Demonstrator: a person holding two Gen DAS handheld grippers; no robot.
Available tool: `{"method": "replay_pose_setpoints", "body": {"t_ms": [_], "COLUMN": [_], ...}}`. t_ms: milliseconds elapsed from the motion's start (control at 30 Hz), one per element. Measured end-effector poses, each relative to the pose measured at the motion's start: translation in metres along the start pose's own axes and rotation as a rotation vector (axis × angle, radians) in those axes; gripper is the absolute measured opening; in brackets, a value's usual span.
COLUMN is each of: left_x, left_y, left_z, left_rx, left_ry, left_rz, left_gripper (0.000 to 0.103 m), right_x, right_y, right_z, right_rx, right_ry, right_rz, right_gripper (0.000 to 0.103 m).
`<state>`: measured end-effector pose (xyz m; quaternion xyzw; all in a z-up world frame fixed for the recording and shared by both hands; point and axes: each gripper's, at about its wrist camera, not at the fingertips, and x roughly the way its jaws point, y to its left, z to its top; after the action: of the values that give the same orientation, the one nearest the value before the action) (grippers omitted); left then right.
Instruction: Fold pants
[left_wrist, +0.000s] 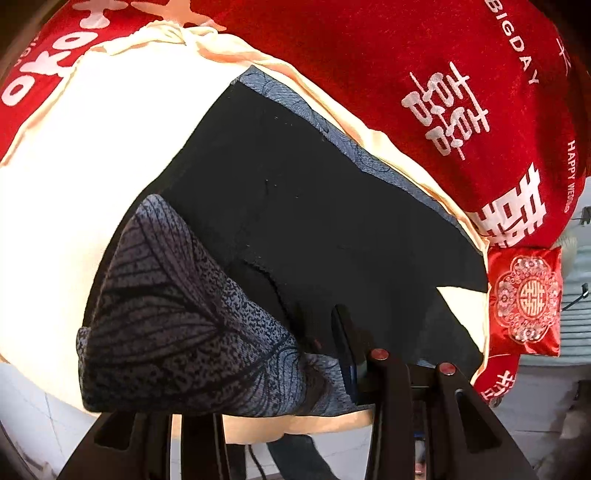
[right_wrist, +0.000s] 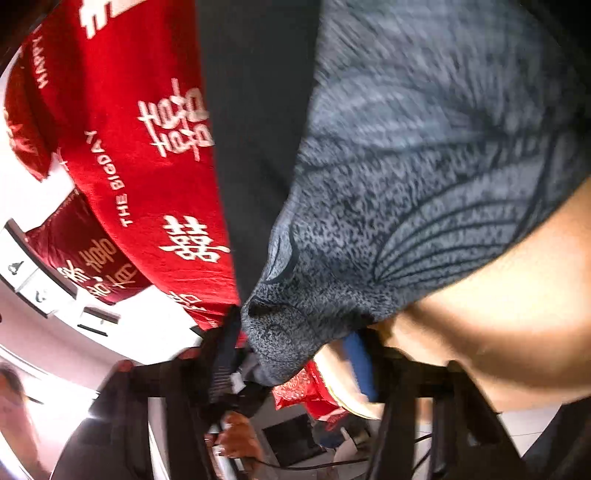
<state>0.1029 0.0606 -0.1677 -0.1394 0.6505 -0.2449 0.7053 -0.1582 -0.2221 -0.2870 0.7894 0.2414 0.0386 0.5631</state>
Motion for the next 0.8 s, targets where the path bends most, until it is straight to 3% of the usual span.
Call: {"method": "replay_pose_setpoints", "body": {"t_ms": [33,100,333,633,800], "left_x": [0.000,0.001,-0.020,-0.031,-0.005], "left_y": [0.002,0.010,0.004,-0.032,-0.044], "left_z": [-0.001,-0.005,0.003,0.072,0.126], "left_rx": [-0.002,-0.023,-0.032,-0.041,-0.067], "left_ry": [0.000,0.010,-0.039,-0.122,-0.170], "left_rz": [0.008,0.019,0.026,0.042,0.057], "left_gripper": [0.040,0.040,0.040,0.040,0.040], "right_x": [-0.005,-0.016,-0.005,0.048,0.107], "right_y": [0.006,0.024,0.114,0.209,0.239], "right_z": [0.000,0.001,0.012,0.073,0.140], "right_rx": [-0.005,-0.016,-0.307,-0.470,-0.512], "right_ry": [-0.007,-0.008,0.123,0.291,0.399], "right_rz": [-0.007,-0.056,-0.282,-0.471,-0.568], "right_gripper": [0.010,0.010,0.009,0.009,0.011]}}
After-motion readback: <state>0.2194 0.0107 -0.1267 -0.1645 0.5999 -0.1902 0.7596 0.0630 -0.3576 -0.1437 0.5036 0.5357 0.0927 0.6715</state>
